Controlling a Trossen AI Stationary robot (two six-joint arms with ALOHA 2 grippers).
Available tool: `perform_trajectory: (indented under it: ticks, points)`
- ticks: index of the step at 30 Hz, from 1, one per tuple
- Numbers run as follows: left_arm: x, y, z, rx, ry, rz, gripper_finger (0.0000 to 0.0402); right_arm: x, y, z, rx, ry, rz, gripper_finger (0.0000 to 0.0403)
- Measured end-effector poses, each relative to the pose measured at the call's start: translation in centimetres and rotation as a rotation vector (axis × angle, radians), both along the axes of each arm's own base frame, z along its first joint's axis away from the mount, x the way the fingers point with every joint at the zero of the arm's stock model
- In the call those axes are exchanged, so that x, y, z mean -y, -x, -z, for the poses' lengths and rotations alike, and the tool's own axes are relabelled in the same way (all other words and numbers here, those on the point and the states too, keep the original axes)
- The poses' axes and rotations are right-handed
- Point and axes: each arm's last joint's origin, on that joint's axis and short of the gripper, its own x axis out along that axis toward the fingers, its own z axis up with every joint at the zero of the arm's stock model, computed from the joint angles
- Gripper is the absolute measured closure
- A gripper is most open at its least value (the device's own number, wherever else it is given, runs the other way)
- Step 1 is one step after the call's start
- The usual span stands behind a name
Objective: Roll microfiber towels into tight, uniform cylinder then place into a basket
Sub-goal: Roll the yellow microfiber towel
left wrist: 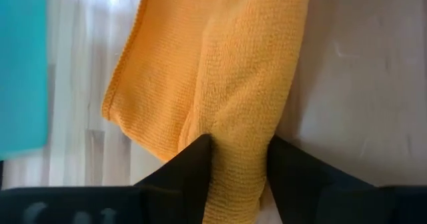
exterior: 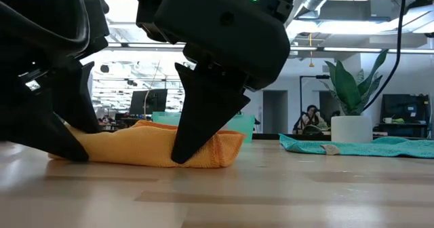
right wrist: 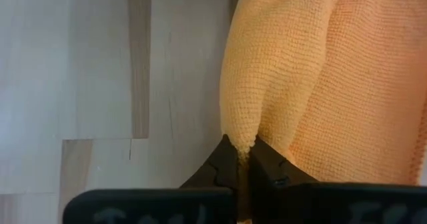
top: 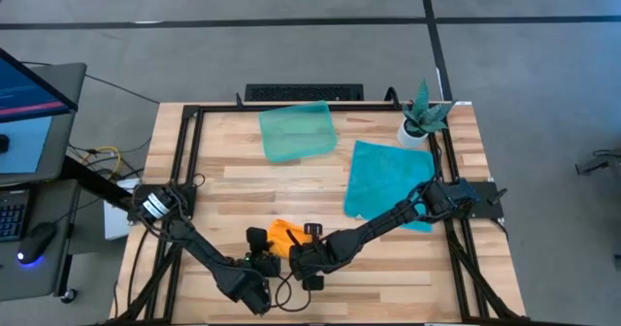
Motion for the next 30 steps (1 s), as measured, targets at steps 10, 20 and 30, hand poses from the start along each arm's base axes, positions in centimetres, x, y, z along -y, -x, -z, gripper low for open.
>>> perform_trajectory:
  ticks: [10, 20, 30]
  points:
    - [0.8, -0.6, -0.9, -0.066, 0.128, -0.028, 0.0387, -1.0, 0.3, 0.0, -0.005, -0.038, -0.049, 0.0374]
    - [3.8, -2.3, -6.2, -0.142, 0.484, -0.259, 0.0379, -3.2, 0.0, -1.0, 0.001, -0.238, -0.153, 0.0374]
    - [2.9, -2.4, -6.7, -0.151, 0.513, -0.441, 0.0376, -4.7, -0.1, -2.4, 0.033, -0.275, -0.125, 0.0378]
